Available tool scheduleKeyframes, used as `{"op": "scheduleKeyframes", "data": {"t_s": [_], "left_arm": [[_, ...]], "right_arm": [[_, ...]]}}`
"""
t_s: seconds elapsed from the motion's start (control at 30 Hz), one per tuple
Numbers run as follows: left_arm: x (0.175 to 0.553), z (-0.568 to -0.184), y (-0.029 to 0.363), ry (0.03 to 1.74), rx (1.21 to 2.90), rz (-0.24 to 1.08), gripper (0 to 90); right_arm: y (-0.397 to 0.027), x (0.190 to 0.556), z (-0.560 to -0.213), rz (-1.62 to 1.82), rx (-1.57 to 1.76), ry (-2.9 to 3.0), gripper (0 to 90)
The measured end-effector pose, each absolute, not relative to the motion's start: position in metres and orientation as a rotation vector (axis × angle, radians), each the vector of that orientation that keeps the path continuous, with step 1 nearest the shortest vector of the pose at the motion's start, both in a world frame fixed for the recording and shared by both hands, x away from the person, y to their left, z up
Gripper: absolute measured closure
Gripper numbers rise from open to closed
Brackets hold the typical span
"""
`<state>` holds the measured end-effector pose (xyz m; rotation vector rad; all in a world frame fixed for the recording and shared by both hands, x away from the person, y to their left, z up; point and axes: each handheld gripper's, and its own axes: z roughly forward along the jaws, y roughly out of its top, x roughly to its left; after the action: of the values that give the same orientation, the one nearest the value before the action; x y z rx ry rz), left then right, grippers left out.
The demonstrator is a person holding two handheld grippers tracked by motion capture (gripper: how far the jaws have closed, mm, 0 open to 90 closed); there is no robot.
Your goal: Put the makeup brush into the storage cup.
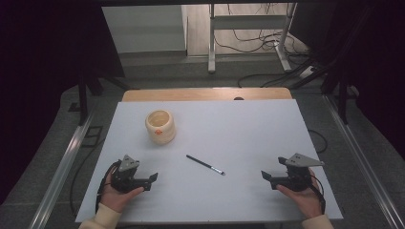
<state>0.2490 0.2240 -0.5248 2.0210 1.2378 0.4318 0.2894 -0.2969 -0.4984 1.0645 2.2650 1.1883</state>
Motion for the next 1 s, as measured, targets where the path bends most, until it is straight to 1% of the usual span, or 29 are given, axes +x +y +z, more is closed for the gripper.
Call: {"op": "scheduleKeyframes", "data": {"t_s": [0.27,0.57,0.83,1.0], "left_arm": [[0.2466,-0.5245,0.2179,1.205,2.043,0.449,11.9],[0.2431,-0.5226,0.2231,1.195,2.014,0.452,12.5],[0.242,-0.5234,0.2236,1.196,2.019,0.454,12.0],[0.2427,-0.5248,0.2223,1.177,2.04,0.461,13.5]], "right_arm": [[-0.299,0.2877,-0.4952,1.2,1.051,2.253,12.9],[-0.2943,0.2872,-0.4953,1.166,1.037,2.261,13.1],[-0.2934,0.29,-0.4973,1.143,1.035,2.271,13.2],[-0.2933,0.29,-0.4969,1.139,1.034,2.27,13.3]]}}
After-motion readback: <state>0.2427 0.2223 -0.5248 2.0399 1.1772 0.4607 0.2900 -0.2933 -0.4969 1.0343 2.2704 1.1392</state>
